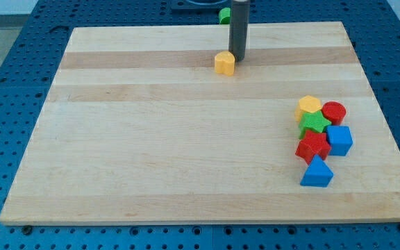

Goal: Push the yellow heart towards the group of the blocks

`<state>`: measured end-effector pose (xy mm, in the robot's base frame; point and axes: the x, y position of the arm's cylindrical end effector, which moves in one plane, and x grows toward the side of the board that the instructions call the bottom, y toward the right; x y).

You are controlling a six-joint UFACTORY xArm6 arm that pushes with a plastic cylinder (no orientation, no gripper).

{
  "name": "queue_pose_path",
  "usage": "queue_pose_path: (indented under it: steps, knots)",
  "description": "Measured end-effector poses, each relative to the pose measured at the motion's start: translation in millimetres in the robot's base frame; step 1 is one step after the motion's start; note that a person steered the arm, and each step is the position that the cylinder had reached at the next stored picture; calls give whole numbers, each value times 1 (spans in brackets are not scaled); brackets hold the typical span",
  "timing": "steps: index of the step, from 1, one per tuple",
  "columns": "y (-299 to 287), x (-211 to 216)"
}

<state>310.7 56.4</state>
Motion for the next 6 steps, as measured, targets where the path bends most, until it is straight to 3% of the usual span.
queue_pose_path:
  steps: [1, 3, 6]
  knots:
    - [-32, 31]
    - [-75, 49]
    - [-134, 50]
